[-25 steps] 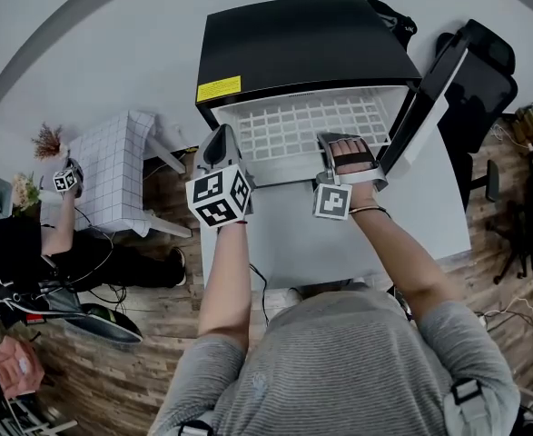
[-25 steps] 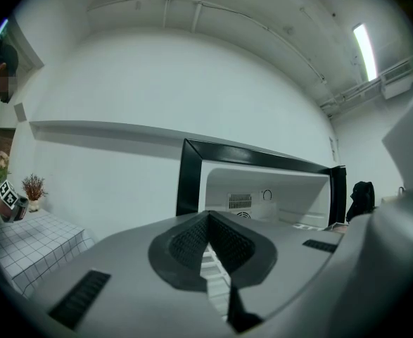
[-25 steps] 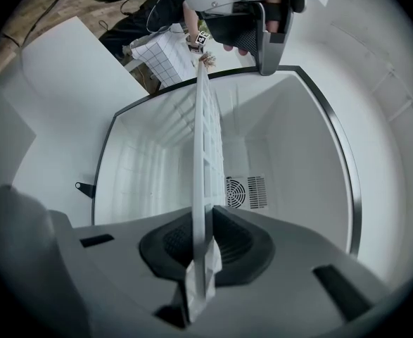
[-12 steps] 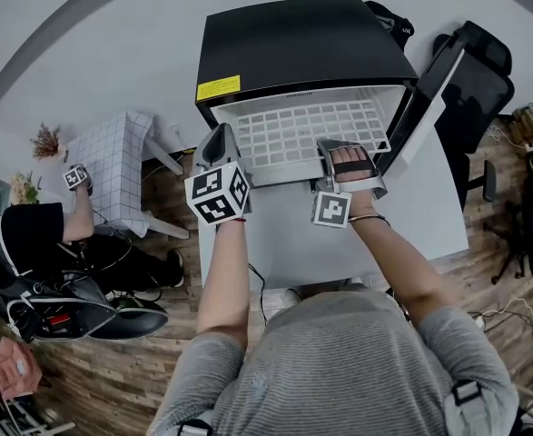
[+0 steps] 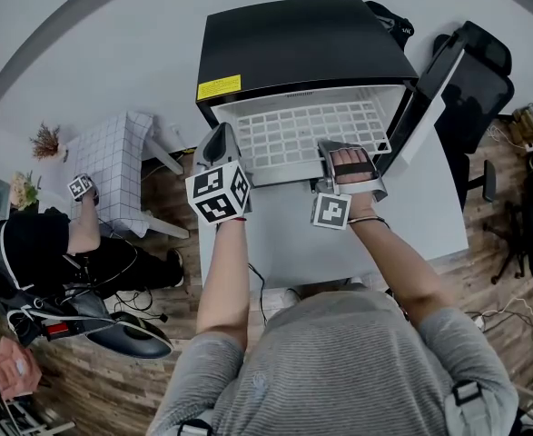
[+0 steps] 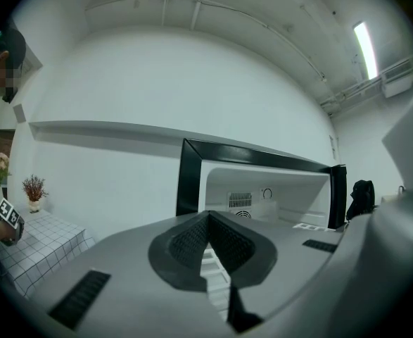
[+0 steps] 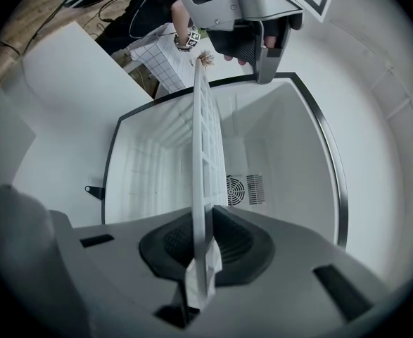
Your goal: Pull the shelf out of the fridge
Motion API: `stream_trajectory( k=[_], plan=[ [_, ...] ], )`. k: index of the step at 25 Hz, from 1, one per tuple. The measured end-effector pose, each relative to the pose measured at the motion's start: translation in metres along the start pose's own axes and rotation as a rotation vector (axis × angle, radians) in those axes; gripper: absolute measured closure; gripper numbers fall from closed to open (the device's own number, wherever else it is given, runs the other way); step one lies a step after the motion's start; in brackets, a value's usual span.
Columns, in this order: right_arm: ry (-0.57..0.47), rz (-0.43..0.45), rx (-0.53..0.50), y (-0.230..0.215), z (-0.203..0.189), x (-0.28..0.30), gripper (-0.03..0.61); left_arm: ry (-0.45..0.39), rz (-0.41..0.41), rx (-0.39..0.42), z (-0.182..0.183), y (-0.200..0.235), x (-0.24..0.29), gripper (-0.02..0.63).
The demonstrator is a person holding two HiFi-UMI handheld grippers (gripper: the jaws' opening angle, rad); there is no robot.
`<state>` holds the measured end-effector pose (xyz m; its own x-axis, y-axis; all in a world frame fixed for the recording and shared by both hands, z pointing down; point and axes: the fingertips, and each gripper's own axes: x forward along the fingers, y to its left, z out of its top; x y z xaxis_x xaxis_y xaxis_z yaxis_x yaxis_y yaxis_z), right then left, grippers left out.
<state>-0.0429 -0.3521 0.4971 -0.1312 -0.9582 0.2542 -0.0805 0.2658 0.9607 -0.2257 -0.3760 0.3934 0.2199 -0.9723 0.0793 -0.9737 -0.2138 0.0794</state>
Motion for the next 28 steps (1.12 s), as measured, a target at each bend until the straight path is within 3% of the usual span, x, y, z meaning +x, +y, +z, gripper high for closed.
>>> stream_trajectory(
  k=[2, 6, 17, 28],
  plan=[
    [-0.008, 0.002, 0.015, 0.002, 0.001, -0.002, 0.543, -0.002, 0.001, 0.000, 0.000, 0.000, 0.000, 0.604],
    [0.016, -0.029, -0.054, 0.003, -0.007, -0.010, 0.543, -0.008, 0.006, 0.003, 0.000, -0.001, -0.002, 0.604],
    [-0.002, 0.008, -0.037, 0.010, -0.003, -0.021, 0.543, -0.026, 0.010, 0.027, 0.001, 0.000, -0.001, 0.604],
    [0.004, -0.021, -0.071, 0.007, -0.004, -0.028, 0.543, -0.042, 0.004, 0.036, 0.002, 0.000, 0.000, 0.604]
  ],
)
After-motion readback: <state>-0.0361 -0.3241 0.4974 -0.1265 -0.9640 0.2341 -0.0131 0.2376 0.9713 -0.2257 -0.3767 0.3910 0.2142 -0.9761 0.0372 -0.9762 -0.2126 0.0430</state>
